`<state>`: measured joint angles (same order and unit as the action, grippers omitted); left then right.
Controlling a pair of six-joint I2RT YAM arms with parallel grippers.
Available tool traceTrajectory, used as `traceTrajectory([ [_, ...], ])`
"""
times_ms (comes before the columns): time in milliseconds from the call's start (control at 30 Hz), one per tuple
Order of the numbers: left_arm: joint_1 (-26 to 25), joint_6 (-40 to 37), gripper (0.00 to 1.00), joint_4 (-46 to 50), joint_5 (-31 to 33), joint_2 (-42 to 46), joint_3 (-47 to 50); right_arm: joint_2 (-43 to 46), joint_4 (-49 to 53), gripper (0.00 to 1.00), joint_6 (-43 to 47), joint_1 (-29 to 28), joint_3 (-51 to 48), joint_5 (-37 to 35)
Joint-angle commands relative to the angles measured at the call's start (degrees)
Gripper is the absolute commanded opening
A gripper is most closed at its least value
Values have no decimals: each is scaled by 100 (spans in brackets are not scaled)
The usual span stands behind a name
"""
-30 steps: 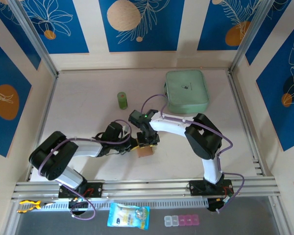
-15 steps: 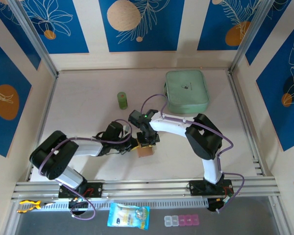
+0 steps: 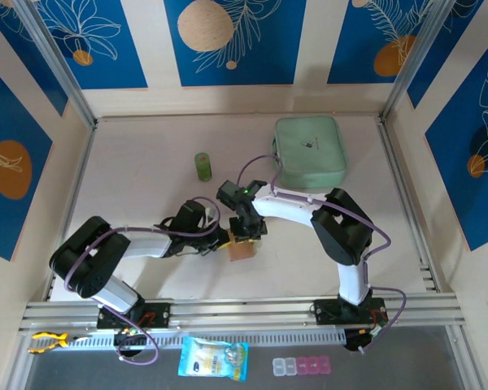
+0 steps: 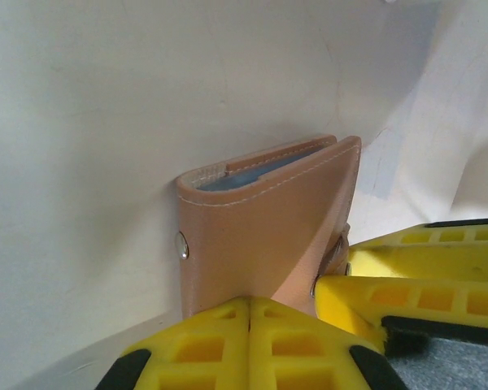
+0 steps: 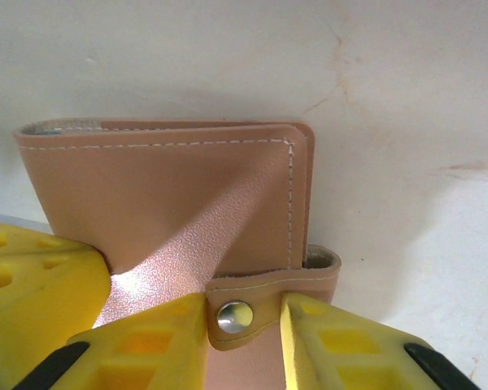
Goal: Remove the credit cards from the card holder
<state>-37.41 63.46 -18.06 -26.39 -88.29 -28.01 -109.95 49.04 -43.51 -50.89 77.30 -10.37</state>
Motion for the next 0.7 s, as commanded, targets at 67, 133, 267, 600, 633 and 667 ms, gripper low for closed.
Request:
traceTrajectory([
  [67,-17,-221,0,730,231,-30,-37,326,164,31,-42,121,-207,-358],
  [133,-17,-220,0,735,224,-29,-47,397,138,31,-44,168,-278,-378],
  [267,-18,-243,0,762,214,-30,-68,476,98,31,-9,272,-390,-378],
  [600,-14,-242,0,796,205,-50,-137,451,-494,29,28,499,-789,211],
  [633,-13,-236,0,819,216,-48,-150,423,-531,28,24,513,-816,250],
  [667,-13,-240,0,830,214,-47,-152,405,-588,27,26,512,-844,295],
])
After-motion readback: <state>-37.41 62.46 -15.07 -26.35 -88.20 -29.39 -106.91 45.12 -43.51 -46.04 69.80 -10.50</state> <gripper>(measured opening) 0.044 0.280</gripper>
